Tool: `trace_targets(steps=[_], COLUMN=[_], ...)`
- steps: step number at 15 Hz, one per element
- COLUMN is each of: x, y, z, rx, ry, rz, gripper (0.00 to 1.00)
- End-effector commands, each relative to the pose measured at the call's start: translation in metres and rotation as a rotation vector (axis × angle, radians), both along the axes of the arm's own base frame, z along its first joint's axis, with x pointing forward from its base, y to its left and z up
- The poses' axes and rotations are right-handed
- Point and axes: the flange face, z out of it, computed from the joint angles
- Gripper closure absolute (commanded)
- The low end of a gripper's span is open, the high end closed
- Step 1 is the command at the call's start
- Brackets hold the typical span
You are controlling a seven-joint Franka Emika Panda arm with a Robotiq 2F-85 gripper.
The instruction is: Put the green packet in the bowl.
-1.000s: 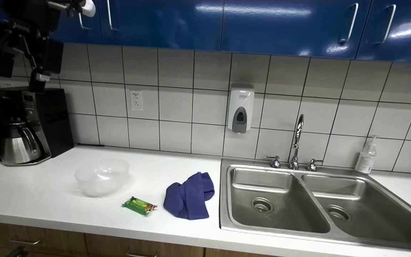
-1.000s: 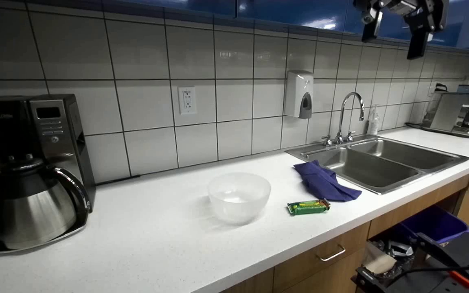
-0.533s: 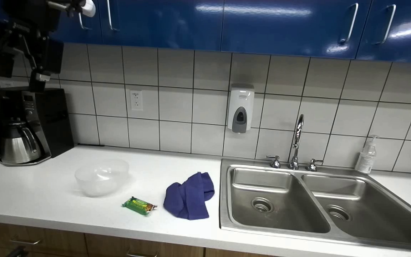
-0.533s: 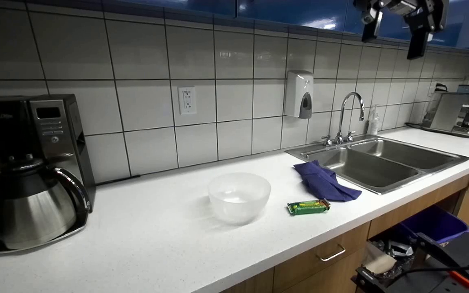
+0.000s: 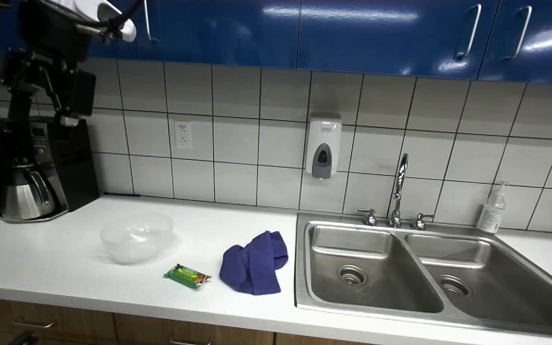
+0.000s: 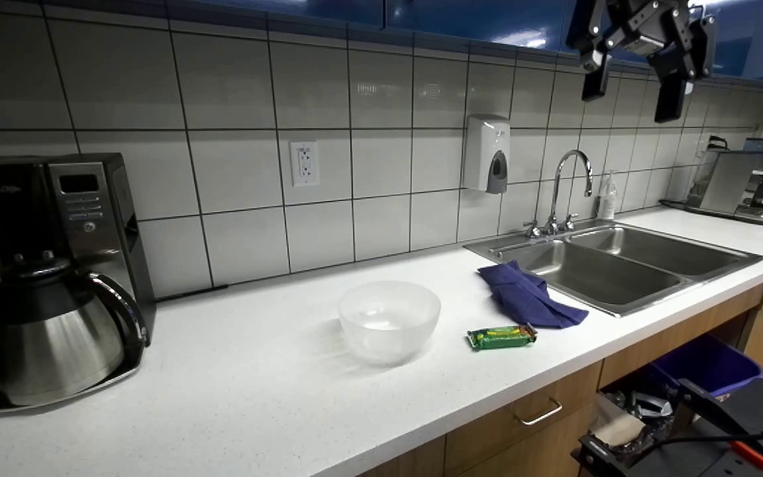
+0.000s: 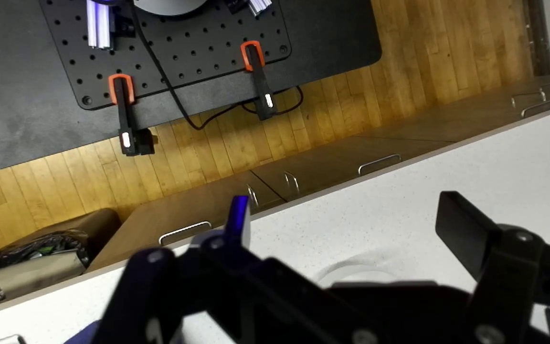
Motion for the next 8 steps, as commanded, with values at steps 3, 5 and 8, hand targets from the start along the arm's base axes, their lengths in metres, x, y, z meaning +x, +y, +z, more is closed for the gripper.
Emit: trace_targets(steps=[3,5,8], x=[0.028,0.039,0.055], y=[-0.014,-0.021,-0.033], z=[-0.039,-0.054,-0.074], rx=[-0.063,-0.085,-0.117], ry=[0.027,0.040,0.060], rz=[0.017,0.032,0.096], gripper=[0.00,0.00,0.00])
